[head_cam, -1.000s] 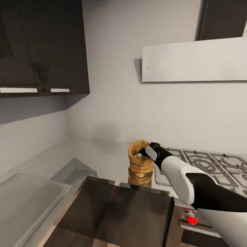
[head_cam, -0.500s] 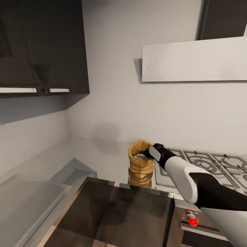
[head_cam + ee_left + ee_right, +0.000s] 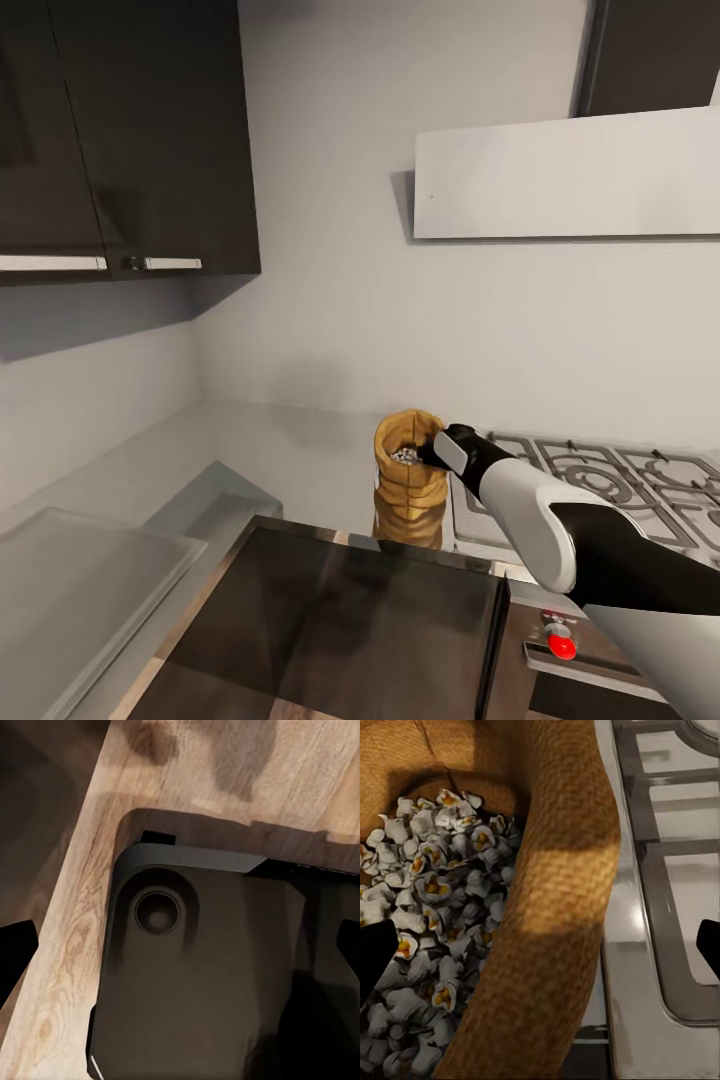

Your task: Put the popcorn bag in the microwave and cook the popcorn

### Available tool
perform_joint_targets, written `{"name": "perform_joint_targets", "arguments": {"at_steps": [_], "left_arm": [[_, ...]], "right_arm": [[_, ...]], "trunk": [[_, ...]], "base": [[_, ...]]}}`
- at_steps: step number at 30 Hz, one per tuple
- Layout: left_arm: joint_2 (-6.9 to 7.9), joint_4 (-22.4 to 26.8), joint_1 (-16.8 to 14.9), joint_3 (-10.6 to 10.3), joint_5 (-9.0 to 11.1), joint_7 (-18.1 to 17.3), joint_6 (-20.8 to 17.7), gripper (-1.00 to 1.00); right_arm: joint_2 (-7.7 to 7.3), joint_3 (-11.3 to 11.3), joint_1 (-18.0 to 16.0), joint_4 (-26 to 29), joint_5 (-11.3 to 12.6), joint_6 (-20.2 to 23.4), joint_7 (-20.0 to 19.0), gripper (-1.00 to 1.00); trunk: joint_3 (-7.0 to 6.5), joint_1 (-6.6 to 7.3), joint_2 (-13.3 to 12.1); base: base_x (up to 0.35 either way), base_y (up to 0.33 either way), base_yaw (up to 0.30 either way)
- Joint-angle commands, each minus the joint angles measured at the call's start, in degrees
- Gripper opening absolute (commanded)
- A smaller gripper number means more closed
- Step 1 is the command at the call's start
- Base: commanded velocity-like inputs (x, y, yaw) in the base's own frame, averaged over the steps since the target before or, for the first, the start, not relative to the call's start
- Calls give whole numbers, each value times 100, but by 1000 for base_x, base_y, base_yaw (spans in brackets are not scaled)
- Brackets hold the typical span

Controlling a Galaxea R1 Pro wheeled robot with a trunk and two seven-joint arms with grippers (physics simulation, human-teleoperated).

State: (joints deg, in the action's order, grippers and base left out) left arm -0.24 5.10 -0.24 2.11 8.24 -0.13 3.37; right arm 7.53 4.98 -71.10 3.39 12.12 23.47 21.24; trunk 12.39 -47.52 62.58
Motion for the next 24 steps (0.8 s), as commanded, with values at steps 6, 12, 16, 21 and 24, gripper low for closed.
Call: {"name": "perform_joint_targets", "arguments": {"at_steps": [6,12,16,21,24], "left_arm": [[-1,-1,-2,17,30,-2,14,100],[1,-1,-2,17,32,-2,14,100],[4,0,-2,17,35,-1,14,100],[2,-1,-2,17,35,-1,14,100],[4,0,-2,17,36,2,14,100]], "right_arm": [[3,44,-1,-78,10,3,46,100],[29,39,-1,-92,9,1,193,-100],[20,46,-1,-93,15,13,219,-100],[4,47,-1,-93,18,59,207,-100],[4,47,-1,-87,12,65,201,-100]], "trunk": [[8,0,5],[8,0,5],[8,0,5],[8,0,5],[8,0,5]], "base": [[0,0,0],[0,0,0],[0,0,0],[0,0,0],[0,0,0]]}}
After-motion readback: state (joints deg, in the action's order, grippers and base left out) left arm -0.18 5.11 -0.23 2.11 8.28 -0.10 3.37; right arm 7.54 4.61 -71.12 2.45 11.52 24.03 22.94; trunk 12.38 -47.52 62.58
